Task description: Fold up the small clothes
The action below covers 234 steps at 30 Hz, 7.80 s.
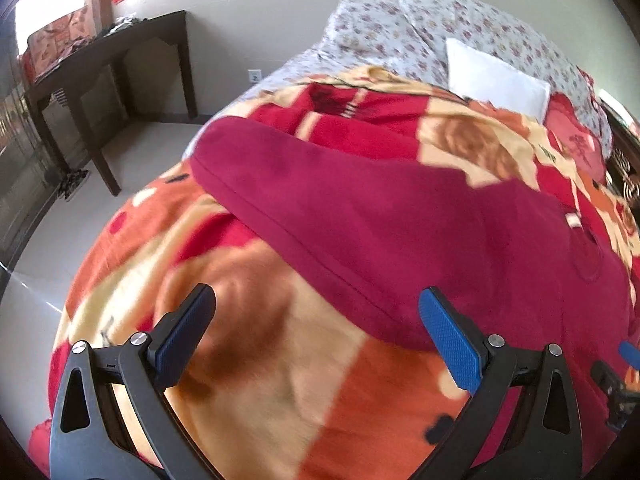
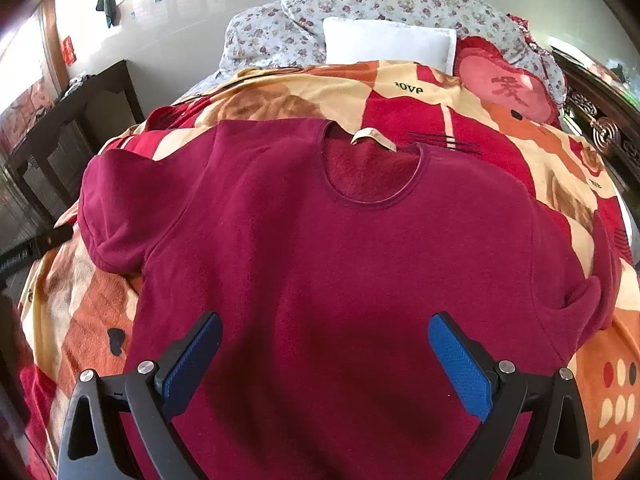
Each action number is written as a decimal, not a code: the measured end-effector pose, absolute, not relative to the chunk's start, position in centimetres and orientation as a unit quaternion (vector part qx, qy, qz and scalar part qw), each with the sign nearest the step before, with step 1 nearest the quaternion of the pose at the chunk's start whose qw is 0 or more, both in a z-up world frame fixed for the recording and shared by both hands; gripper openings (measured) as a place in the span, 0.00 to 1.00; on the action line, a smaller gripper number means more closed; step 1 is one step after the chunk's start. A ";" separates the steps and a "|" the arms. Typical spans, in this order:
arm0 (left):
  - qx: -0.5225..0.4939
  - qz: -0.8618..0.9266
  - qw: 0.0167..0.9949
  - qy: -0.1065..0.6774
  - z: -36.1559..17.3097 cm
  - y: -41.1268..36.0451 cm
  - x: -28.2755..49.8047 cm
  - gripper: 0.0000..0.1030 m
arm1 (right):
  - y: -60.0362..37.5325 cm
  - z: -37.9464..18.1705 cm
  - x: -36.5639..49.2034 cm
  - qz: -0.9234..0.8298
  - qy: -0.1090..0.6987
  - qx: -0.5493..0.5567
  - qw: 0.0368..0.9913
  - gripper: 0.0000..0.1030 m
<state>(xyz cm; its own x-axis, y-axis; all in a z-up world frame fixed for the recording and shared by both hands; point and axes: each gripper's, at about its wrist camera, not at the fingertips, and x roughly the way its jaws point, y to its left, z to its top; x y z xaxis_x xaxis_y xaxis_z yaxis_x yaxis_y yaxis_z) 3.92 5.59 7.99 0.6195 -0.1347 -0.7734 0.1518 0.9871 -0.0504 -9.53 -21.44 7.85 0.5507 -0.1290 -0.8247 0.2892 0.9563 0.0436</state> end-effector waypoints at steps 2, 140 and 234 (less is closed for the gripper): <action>0.003 -0.071 0.897 0.435 7.8 7.0 5.5 0.99 | -21.3 7.8 -9.5 -0.117 0.461 0.088 0.875 0.99; -0.010 -0.300 0.817 0.492 1.6 -1.7 -2.9 0.54 | -18.8 6.1 5.8 0.148 0.455 0.006 0.878 0.38; 0.065 -0.335 0.813 0.471 4.3 -19.5 -4.4 0.54 | -44.4 9.0 -15.9 -0.157 0.398 0.222 0.876 0.44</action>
<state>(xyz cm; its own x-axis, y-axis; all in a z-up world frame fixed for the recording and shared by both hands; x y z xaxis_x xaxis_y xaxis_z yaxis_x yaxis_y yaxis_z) -4.44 -19.54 4.29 0.3319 -0.4842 -0.8095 0.6068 0.7666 -0.2098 -15.93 -44.41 8.97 0.6334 -0.0973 -0.7677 0.4512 0.8524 0.2642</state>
